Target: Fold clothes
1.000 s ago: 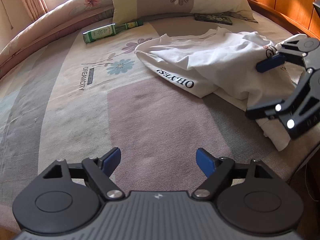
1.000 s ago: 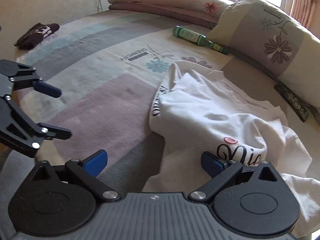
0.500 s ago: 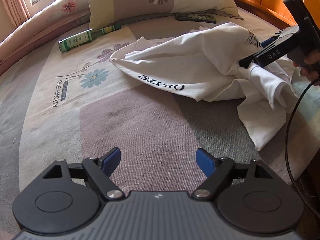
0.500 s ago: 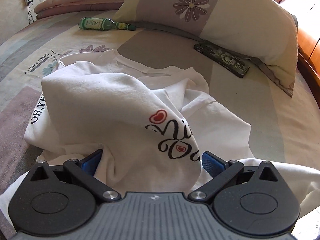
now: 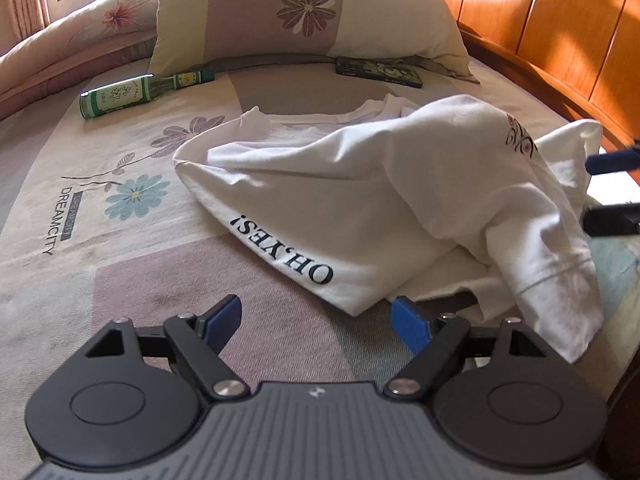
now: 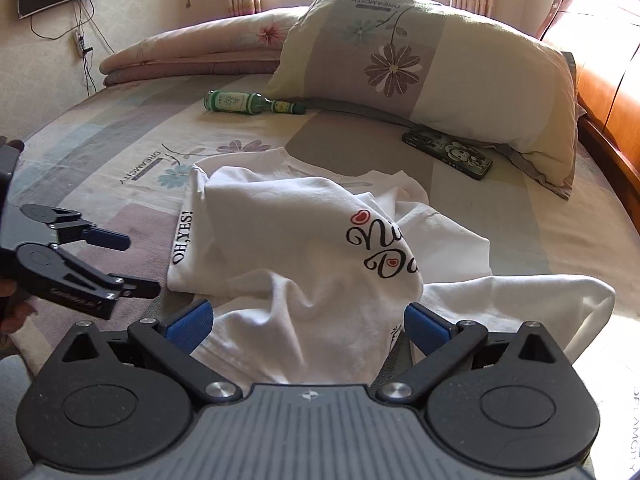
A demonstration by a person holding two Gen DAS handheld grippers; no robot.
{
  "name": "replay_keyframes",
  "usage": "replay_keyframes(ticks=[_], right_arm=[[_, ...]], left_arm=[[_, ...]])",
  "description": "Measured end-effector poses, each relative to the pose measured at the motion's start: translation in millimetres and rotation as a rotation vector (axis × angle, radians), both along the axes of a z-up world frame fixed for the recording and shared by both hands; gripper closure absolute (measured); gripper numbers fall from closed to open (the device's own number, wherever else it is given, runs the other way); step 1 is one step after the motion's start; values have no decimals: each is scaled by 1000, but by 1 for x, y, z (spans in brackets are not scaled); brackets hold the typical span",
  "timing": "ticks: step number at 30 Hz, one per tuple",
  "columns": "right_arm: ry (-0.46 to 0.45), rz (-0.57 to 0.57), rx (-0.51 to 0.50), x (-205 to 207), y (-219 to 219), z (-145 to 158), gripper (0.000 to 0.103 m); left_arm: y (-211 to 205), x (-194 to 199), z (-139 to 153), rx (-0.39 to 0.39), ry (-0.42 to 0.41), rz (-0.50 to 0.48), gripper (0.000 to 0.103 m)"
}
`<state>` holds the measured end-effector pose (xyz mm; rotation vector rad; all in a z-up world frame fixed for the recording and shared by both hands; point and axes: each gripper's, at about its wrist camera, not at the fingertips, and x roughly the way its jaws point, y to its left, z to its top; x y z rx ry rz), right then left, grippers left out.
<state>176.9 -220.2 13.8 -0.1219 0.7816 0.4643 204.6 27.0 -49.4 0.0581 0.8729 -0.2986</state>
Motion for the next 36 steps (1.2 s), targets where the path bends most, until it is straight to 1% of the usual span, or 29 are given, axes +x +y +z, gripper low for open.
replay_keyframes(ticks=[4, 7, 10, 12, 14, 15, 16, 17, 18, 19, 21, 22, 24, 25, 27, 29, 31, 32, 34, 36], right_arm=[[-8, -22, 55, -17, 2, 1, 0], [6, -34, 93, -25, 0, -6, 0], [36, -53, 120, -28, -3, -16, 0], [53, -65, 140, -29, -5, -22, 0], [66, -77, 162, -29, -7, -26, 0], [71, -84, 172, -29, -8, -28, 0], [77, -91, 182, -29, -8, -30, 0], [81, -100, 187, -28, -8, -31, 0], [84, -108, 191, -28, -9, -32, 0], [83, -118, 186, -29, -9, -33, 0], [77, -133, 170, -31, -9, -35, 0], [73, -138, 162, -32, -9, -35, 0], [76, -143, 163, -34, -13, -35, 0], [78, -145, 166, -35, -14, -36, 0], [79, -146, 169, -37, -17, -35, 0], [74, -144, 171, -40, -18, -33, 0], [65, -136, 174, -43, -17, -31, 0], [61, -129, 174, -44, -16, -29, 0], [54, -111, 165, -46, -11, -28, 0], [42, -78, 121, -49, 1, -29, 0]], left_arm=[[4, 16, -10, -145, 49, 57, 22], [12, 12, -21, -286, 90, 48, 24], [13, 5, -33, -315, 99, 33, 24], [10, 2, -32, -299, 90, 13, 25], [8, 6, -32, -295, 81, 3, 36], [8, 10, -32, -303, 77, 8, 37], [8, 14, -33, -315, 66, 14, 42], [8, 19, -34, -323, 53, 20, 52], [8, 22, -35, -321, 39, 38, 58], [8, 24, -36, -327, 27, 62, 67], [9, 22, -37, -346, 12, 90, 78], [8, 19, -35, -328, -1, 87, 91], [5, 14, -31, -292, -25, 83, 95], [5, 11, -29, -276, -38, 82, 100], [12, 9, -19, -251, -67, 89, 101], [24, 8, -7, -193, -106, 113, 103], [42, 10, 1, -141, -120, 157, 103], [50, 11, 5, -120, -122, 173, 103], [64, 13, 11, -109, -97, 173, 103], [71, 9, 15, -122, -72, 153, 103]])
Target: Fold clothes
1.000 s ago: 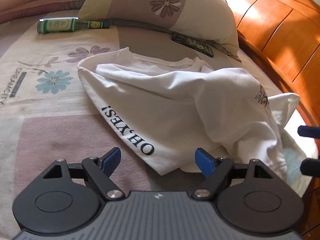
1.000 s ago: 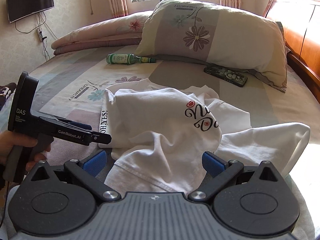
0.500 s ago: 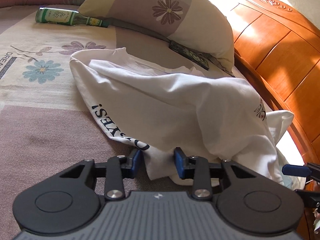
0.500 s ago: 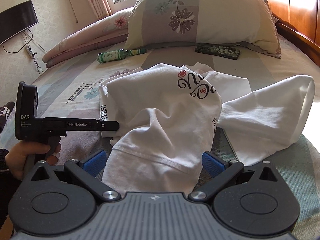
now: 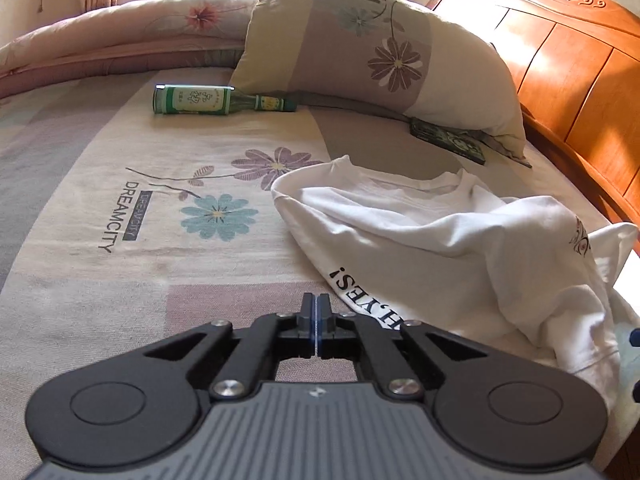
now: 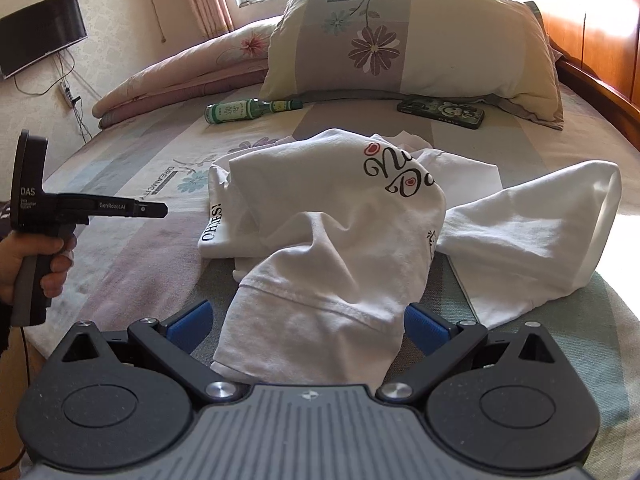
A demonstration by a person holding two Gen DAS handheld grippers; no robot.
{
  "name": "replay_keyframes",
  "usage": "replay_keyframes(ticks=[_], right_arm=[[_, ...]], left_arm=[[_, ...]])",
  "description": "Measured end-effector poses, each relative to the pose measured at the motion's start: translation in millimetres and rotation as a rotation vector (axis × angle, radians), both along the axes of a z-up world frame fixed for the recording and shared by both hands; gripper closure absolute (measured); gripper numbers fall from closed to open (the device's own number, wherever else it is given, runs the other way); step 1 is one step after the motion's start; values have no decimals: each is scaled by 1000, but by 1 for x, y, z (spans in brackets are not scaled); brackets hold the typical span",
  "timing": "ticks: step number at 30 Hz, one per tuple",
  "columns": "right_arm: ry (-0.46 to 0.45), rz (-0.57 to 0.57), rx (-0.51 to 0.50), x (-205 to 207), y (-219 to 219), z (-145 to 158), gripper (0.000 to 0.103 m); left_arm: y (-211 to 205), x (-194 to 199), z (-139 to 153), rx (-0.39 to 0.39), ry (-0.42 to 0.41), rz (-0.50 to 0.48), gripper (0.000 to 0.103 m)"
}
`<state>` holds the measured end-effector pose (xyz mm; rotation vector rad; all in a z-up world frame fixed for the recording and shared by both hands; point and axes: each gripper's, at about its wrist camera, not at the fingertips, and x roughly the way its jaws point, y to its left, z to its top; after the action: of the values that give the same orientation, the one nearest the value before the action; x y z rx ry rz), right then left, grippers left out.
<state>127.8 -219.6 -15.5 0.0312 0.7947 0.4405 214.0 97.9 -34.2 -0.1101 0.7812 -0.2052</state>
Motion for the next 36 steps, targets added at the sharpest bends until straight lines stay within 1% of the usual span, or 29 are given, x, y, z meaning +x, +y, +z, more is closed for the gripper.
replay_keyframes(ticks=[3, 4, 5, 7, 9, 11, 14, 16, 18, 22, 24, 25, 27, 29, 30, 31, 32, 34, 36], right_arm=[[-30, 58, -132, -3, 26, -9, 0], [-41, 75, -177, -3, 35, -12, 0], [-58, 82, -230, -3, 42, -16, 0], [-99, 42, -336, 1, 45, -22, 0], [-115, -27, -363, 8, 29, -18, 0], [-126, -94, -382, 15, 12, -14, 0], [-82, -164, -320, 25, -19, -9, 0], [-60, -191, -290, 28, -31, -8, 0], [-59, -199, -288, 26, -32, -11, 0], [-43, -165, -267, 21, -24, -17, 0], [-38, -152, -271, 19, -19, -21, 0], [-37, -148, -270, 18, -17, -22, 0], [-33, -145, -259, 17, -16, -24, 0], [-29, -146, -251, 16, -16, -24, 0], [-27, -147, -247, 16, -17, -25, 0], [-25, -148, -243, 16, -17, -25, 0], [-25, -149, -239, 15, -18, -25, 0], [-29, -147, -234, 12, -18, -23, 0], [-33, -143, -230, 10, -19, -20, 0]], left_arm=[[-16, -13, 0, 22, 27, -94, 86], [-26, -19, -1, 37, 37, -130, 75], [-35, -24, -1, 41, 42, -161, 69], [-52, -33, -2, 34, 54, -223, 64], [-68, -42, -2, 20, 64, -283, 60], [-81, -50, -2, 7, 61, -344, 51], [-99, -57, -6, -3, 53, -422, 47], [-109, -56, -13, 3, 64, -432, 47], [-116, -53, -20, -7, 77, -435, 47], [-125, -46, -30, -39, 58, -452, 48], [-129, -41, -35, -53, 58, -474, 51], [-132, -38, -38, -54, 62, -490, 51], [-138, -33, -42, -48, 40, -505, 52], [-143, -28, -43, -51, 33, -509, 62], [-145, -26, -43, -55, 34, -509, 73], [-146, -26, -43, -62, 38, -512, 90], [-146, -27, -42, -63, 39, -516, 98], [-146, -35, -37, -35, 17, -530, 102], [-138, -44, -29, -7, 0, -547, 102]])
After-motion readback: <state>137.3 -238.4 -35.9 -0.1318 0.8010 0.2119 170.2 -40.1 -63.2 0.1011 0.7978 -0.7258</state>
